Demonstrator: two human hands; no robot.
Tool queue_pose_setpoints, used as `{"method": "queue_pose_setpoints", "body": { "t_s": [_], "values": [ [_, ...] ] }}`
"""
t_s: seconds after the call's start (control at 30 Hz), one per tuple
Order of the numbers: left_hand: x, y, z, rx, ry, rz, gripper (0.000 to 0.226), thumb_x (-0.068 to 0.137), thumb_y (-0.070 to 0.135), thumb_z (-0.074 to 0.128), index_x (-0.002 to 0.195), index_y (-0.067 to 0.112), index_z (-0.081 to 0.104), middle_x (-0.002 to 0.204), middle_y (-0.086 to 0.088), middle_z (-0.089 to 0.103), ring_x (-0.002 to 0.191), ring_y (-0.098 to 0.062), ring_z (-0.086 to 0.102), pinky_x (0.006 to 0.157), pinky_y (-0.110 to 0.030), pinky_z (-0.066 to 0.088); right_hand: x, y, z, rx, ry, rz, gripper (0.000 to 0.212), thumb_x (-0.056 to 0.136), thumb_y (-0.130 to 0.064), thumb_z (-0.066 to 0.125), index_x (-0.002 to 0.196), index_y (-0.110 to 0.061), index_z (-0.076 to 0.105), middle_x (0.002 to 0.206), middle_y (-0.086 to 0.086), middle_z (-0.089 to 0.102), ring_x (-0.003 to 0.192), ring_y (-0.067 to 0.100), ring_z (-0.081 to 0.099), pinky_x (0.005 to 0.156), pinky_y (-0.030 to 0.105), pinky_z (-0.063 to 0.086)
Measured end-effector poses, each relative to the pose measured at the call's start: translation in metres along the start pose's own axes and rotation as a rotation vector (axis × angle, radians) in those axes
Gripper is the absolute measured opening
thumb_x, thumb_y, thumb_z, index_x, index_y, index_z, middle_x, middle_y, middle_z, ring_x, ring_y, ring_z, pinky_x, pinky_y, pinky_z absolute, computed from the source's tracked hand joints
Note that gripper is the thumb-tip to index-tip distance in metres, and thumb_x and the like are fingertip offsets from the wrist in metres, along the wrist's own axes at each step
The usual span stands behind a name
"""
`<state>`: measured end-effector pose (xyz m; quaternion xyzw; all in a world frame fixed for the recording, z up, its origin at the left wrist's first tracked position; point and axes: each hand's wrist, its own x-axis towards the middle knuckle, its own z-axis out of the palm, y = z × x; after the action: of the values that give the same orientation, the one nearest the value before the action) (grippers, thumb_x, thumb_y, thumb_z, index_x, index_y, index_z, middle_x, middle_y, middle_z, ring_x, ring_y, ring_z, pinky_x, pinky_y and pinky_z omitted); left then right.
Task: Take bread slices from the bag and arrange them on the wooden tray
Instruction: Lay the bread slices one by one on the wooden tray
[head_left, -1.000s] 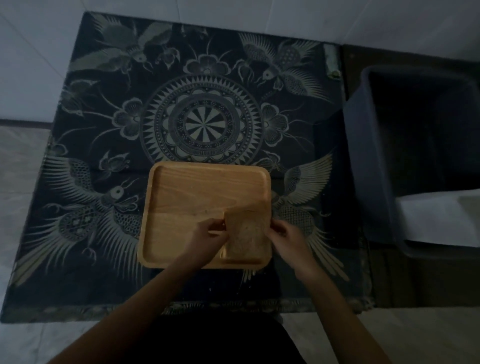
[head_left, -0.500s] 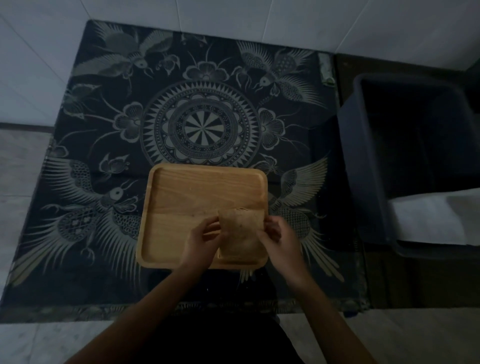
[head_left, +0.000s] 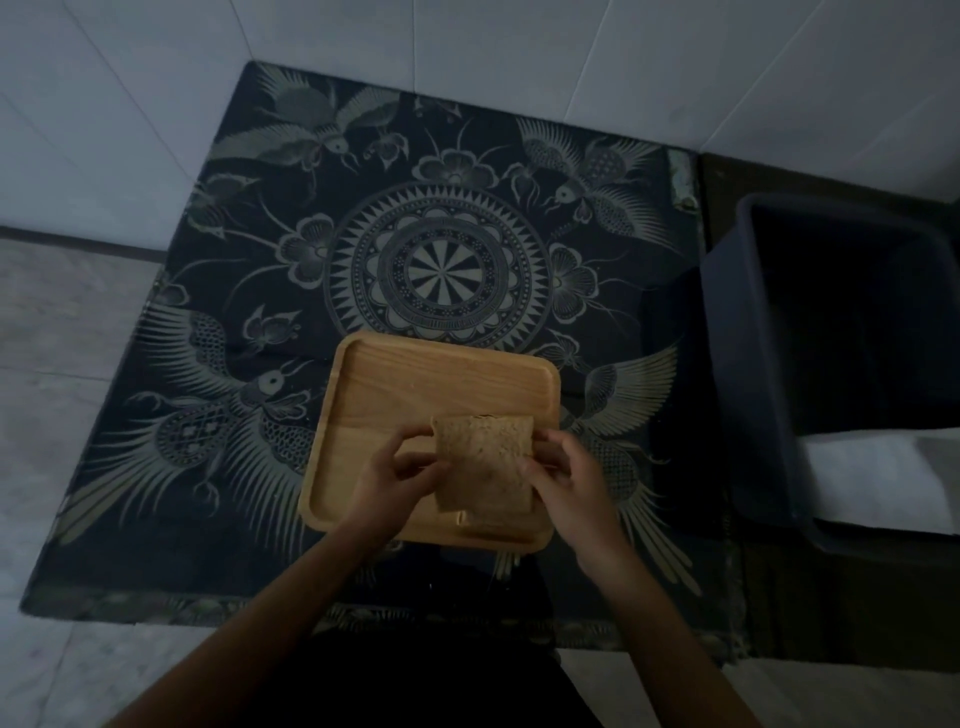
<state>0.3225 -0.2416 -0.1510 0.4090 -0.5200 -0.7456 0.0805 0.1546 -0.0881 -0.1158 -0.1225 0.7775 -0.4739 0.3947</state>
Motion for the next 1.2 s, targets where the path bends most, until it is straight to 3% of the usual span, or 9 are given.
{"method": "queue_pose_setpoints", "body": {
  "t_s": [0.2, 0.37, 0.5, 0.73, 0.83, 0.93, 1.2],
  "values": [
    [-0.010, 0.004, -0.031, -0.054, -0.039, -0.024, 0.040, 0.092, 0.003, 0.066, 0.119, 0.032, 0.065, 0.101, -0.011, 0.078, 0.096, -0.023, 0.076, 0.078, -0.032, 0.062, -0.003, -0.007, 0.022, -0.006, -0.039, -0.005, 0.033, 0.094, -0.025, 0.071, 0.125, -0.032, 0.061, 0.124, -0.004, 0.067, 0.112, 0.017, 0.068, 0.096, 0.049, 0.058],
    [-0.015, 0.008, -0.058, -0.073, -0.012, -0.062, 0.038, 0.093, 0.002, 0.066, 0.111, 0.036, 0.070, 0.097, -0.008, 0.080, 0.092, -0.020, 0.077, 0.073, -0.027, 0.062, -0.004, -0.009, 0.045, -0.034, -0.061, -0.008, 0.026, 0.094, -0.031, 0.072, 0.109, -0.049, 0.061, 0.114, -0.020, 0.066, 0.100, 0.004, 0.068, 0.083, 0.029, 0.060],
    [-0.015, 0.010, -0.078, -0.065, 0.002, -0.068, 0.039, 0.093, -0.002, 0.064, 0.111, 0.033, 0.069, 0.085, -0.003, 0.080, 0.082, -0.012, 0.077, 0.068, -0.024, 0.061, -0.001, -0.009, 0.067, -0.047, -0.062, -0.004, 0.026, 0.094, -0.030, 0.071, 0.108, -0.048, 0.060, 0.113, -0.016, 0.068, 0.104, 0.006, 0.067, 0.089, 0.031, 0.059],
    [-0.009, 0.013, -0.109, -0.050, 0.071, -0.136, 0.042, 0.091, -0.001, 0.068, 0.126, 0.022, 0.064, 0.082, 0.000, 0.079, 0.074, -0.009, 0.075, 0.065, -0.025, 0.062, 0.003, -0.010, 0.103, -0.025, -0.058, 0.028, 0.025, 0.096, -0.026, 0.069, 0.107, -0.047, 0.060, 0.112, -0.013, 0.070, 0.094, 0.003, 0.071, 0.078, 0.025, 0.060],
    [-0.004, 0.016, -0.118, -0.005, 0.088, -0.161, 0.049, 0.091, 0.002, 0.070, 0.136, 0.016, 0.059, 0.092, -0.005, 0.075, 0.081, -0.014, 0.074, 0.077, -0.033, 0.063, 0.007, -0.010, 0.115, -0.020, -0.046, 0.046, 0.024, 0.097, -0.025, 0.068, 0.113, -0.041, 0.061, 0.114, -0.011, 0.069, 0.099, 0.006, 0.069, 0.089, 0.035, 0.061],
    [0.000, 0.017, -0.127, 0.029, 0.077, -0.175, 0.051, 0.090, 0.004, 0.070, 0.139, 0.012, 0.056, 0.096, -0.007, 0.075, 0.083, -0.012, 0.076, 0.073, -0.029, 0.064, 0.011, -0.009, 0.125, -0.029, -0.032, 0.058, 0.025, 0.097, -0.026, 0.068, 0.119, -0.035, 0.061, 0.113, -0.014, 0.067, 0.101, 0.006, 0.066, 0.094, 0.040, 0.059],
    [0.004, 0.015, -0.138, 0.183, 0.113, -0.189, 0.047, 0.088, 0.005, 0.074, 0.133, 0.010, 0.063, 0.108, -0.021, 0.073, 0.103, -0.037, 0.072, 0.090, -0.049, 0.060, 0.017, 0.007, 0.145, -0.043, -0.015, 0.128, 0.028, 0.096, -0.027, 0.070, 0.120, -0.033, 0.058, 0.112, -0.008, 0.065, 0.105, 0.014, 0.066, 0.095, 0.046, 0.059]
  ]
}}
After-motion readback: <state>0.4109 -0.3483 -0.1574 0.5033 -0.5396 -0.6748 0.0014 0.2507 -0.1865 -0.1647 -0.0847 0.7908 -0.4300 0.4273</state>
